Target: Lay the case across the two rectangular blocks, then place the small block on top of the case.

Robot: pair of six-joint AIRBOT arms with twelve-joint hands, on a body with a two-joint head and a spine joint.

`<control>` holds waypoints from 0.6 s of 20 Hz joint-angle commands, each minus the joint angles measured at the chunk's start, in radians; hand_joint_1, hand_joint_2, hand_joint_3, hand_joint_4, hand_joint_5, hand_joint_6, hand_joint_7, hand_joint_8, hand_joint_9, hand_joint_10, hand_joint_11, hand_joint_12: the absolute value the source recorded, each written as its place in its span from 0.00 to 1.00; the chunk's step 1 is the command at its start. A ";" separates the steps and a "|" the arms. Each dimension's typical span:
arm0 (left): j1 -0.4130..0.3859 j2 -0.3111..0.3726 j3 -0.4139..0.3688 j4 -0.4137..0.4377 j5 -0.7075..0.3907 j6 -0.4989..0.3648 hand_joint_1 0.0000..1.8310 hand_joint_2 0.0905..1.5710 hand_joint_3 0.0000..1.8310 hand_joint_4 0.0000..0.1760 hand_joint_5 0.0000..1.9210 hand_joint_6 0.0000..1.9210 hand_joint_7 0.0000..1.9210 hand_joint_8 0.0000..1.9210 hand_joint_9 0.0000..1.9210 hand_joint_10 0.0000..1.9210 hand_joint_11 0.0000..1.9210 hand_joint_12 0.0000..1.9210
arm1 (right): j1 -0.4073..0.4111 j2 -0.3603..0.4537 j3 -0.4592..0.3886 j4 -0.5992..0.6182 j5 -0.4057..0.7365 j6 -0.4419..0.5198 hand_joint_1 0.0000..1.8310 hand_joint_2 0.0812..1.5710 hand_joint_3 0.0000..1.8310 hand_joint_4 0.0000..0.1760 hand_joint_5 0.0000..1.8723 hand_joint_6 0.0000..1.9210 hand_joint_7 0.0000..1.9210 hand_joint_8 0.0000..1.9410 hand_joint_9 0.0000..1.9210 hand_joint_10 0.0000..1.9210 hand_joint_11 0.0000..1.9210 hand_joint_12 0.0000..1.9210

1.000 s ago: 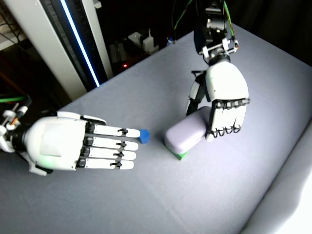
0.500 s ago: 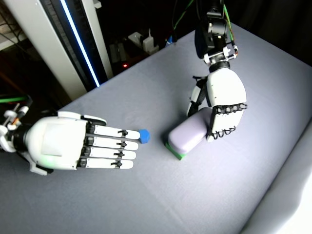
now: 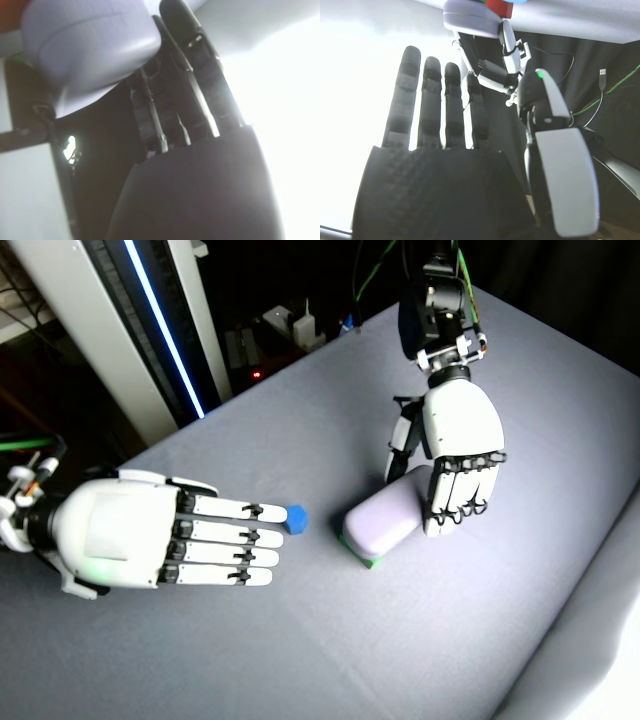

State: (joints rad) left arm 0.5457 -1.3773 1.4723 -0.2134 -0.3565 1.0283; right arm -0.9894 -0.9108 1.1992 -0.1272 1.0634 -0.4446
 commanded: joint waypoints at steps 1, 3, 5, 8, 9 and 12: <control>-0.001 0.010 -0.006 0.000 -0.130 0.002 0.54 0.55 0.00 0.16 0.28 0.00 0.31 0.00 0.37 0.00 0.18 0.60 | 0.007 0.001 0.002 0.029 0.116 0.008 0.38 0.81 0.00 0.23 0.13 0.00 0.16 0.00 0.16 0.00 0.15 0.08; 0.008 0.046 -0.052 0.000 -0.183 0.002 0.54 0.54 0.00 0.30 0.26 0.00 0.28 0.00 0.32 0.00 0.16 0.53 | 0.007 0.001 0.000 0.029 0.116 0.008 0.39 0.81 0.00 0.15 0.13 0.00 0.16 0.00 0.16 0.00 0.15 0.08; 0.022 0.090 -0.109 0.000 -0.254 0.002 0.55 0.54 0.00 0.24 0.23 0.00 0.23 0.00 0.27 0.00 0.14 0.51 | 0.007 0.001 -0.002 0.029 0.116 0.008 0.38 0.81 0.00 0.02 0.12 0.00 0.16 0.00 0.16 0.00 0.14 0.08; 0.045 0.174 -0.208 0.027 -0.376 -0.001 0.56 0.54 0.00 0.02 0.21 0.00 0.23 0.00 0.24 0.00 0.06 0.60 | 0.007 0.001 -0.003 0.029 0.116 0.009 0.44 0.80 0.00 0.06 0.13 0.00 0.16 0.00 0.15 0.00 0.14 0.09; 0.055 0.206 -0.238 0.043 -0.420 -0.012 0.54 0.55 0.00 0.09 0.20 0.00 0.23 0.00 0.24 0.00 0.05 0.60 | 0.007 0.001 -0.003 0.029 0.116 0.010 0.44 0.80 0.00 0.09 0.14 0.00 0.17 0.00 0.16 0.00 0.15 0.10; 0.096 0.299 -0.329 0.088 -0.565 -0.045 0.50 0.59 0.01 0.71 0.16 0.00 0.18 0.00 0.17 0.00 0.00 0.53 | 0.010 0.001 -0.003 0.011 0.115 0.015 0.47 0.77 0.00 0.02 0.15 0.00 0.17 0.00 0.17 0.00 0.06 0.33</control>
State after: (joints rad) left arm 0.6544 -1.0729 1.1362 -0.1345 -0.7647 0.9882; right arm -0.9890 -0.9108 1.1961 -0.1444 1.0630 -0.4393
